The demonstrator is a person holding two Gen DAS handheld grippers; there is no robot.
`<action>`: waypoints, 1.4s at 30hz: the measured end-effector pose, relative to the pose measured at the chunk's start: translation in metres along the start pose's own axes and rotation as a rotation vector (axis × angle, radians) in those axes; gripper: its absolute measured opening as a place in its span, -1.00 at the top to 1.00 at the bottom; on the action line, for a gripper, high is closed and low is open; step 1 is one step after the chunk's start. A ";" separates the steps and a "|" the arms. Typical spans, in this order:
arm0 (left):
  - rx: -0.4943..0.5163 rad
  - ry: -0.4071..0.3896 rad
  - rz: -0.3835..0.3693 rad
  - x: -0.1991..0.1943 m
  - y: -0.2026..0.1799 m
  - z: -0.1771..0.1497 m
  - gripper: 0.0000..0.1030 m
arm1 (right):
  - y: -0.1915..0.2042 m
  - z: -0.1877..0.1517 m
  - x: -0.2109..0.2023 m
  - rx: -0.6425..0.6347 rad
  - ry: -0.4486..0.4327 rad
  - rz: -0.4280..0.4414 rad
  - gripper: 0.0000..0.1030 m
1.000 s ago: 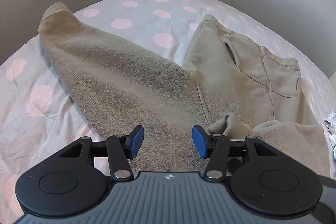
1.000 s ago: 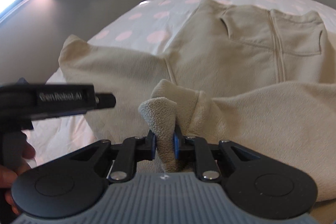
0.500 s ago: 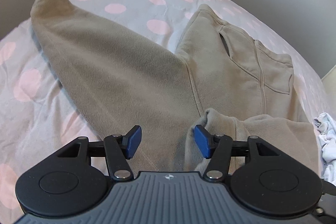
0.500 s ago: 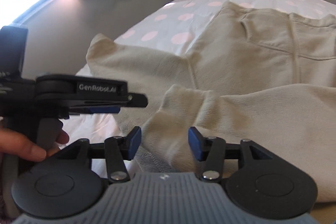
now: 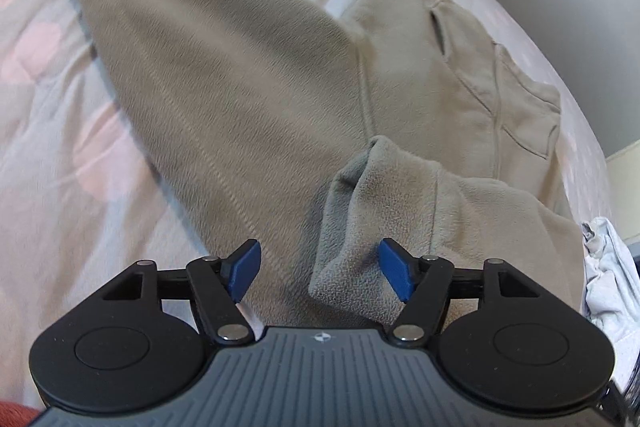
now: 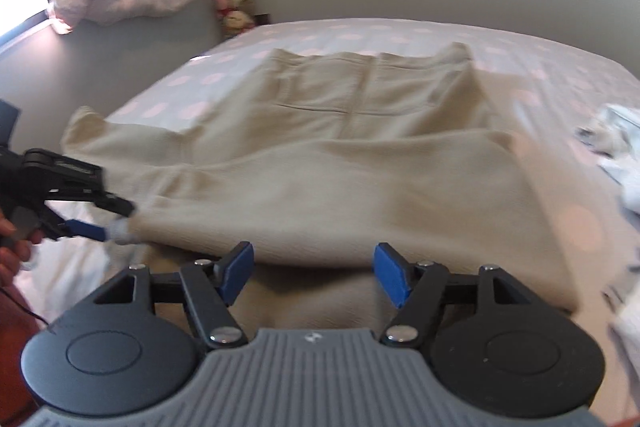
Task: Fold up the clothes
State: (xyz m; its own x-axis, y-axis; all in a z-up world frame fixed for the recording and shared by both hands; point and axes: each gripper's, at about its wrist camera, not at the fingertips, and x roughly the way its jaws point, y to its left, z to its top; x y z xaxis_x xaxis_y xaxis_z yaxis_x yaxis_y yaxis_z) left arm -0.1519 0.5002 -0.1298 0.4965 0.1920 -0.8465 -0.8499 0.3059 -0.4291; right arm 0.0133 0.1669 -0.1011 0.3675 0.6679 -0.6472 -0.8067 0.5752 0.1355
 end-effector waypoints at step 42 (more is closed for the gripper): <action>-0.213 -0.074 -0.367 0.010 0.030 -0.010 0.69 | -0.050 -0.012 -0.010 0.007 0.066 -0.244 -0.36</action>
State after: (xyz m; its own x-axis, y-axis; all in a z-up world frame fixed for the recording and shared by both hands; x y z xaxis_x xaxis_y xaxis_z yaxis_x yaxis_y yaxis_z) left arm -0.1740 0.5023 -0.1541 0.7778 0.1746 -0.6038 -0.6278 0.1689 -0.7598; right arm 0.0443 0.1254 -0.1102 0.5197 0.4766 -0.7090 -0.6948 0.7188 -0.0260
